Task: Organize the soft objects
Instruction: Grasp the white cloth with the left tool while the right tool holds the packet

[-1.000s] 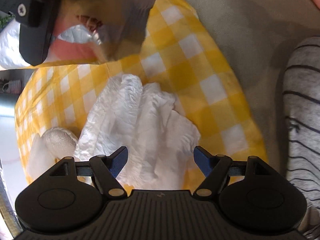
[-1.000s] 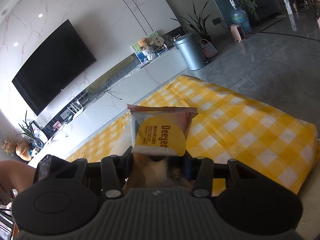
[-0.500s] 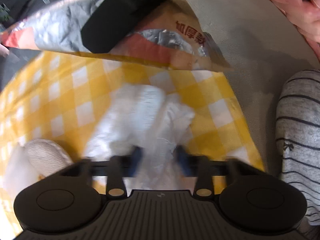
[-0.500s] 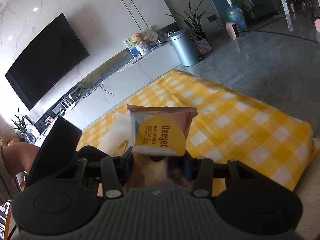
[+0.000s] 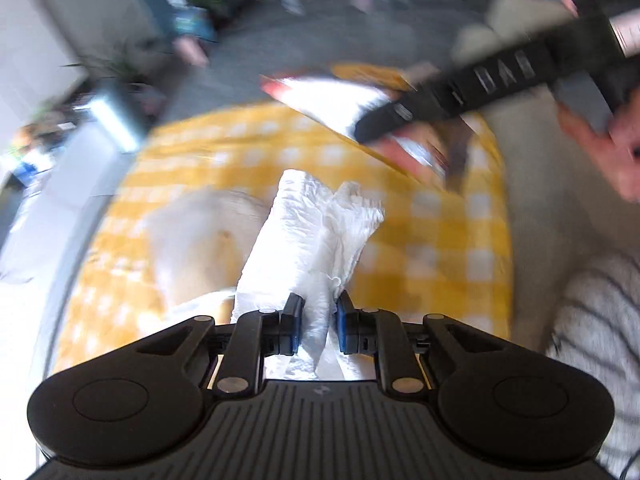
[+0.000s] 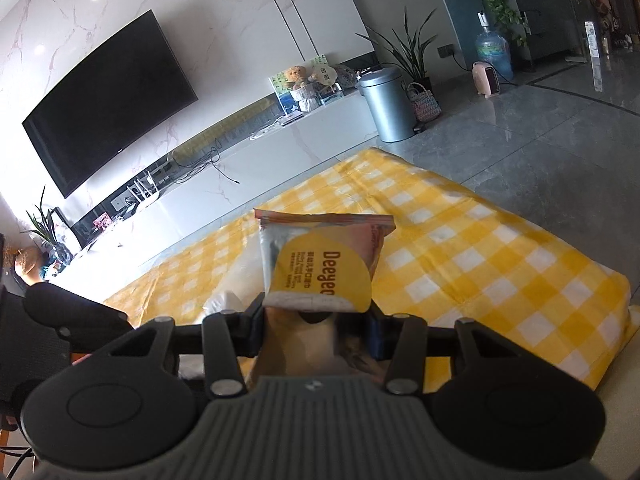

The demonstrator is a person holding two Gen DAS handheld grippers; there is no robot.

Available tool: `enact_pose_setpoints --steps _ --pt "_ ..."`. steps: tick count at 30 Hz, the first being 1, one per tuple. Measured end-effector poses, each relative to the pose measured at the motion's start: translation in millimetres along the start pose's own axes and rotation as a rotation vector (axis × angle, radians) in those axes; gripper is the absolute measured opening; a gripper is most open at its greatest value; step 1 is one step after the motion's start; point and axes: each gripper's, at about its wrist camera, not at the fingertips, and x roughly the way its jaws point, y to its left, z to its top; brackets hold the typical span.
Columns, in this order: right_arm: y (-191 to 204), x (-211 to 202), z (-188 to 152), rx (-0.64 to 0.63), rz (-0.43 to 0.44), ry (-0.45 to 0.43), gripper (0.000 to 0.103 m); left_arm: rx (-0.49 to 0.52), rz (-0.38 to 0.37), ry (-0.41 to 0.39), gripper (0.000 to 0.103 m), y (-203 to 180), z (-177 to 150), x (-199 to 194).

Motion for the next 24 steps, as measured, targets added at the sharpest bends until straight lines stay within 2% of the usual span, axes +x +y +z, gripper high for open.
enact_pose_setpoints --steps 3,7,12,15,17,21,24 --pt "6.8 -4.3 2.6 -0.009 -0.008 -0.017 0.047 -0.119 0.081 -0.066 0.019 3.4 -1.1 -25.7" --pt "18.7 -9.9 5.7 -0.023 -0.02 -0.039 0.047 -0.26 0.134 -0.135 0.019 12.6 -3.3 -68.5" --pt "42.1 -18.9 8.7 -0.069 0.035 -0.066 0.047 -0.343 0.2 -0.071 0.018 23.5 -10.2 -105.6" --pt "66.4 -24.8 7.4 -0.152 0.034 -0.08 0.047 -0.338 0.266 -0.071 0.018 16.7 -25.6 -137.3" --pt "79.5 -29.6 7.3 -0.174 0.08 -0.09 0.047 -0.344 0.315 -0.081 0.018 13.7 -37.9 -153.2" --pt "105.9 -38.0 4.9 -0.232 0.131 -0.106 0.047 -0.448 0.365 -0.081 0.018 18.3 -61.6 -175.7" --pt "123.5 -43.2 2.7 -0.26 0.201 -0.109 0.047 -0.551 0.4 -0.082 0.018 22.5 -89.4 -197.1"
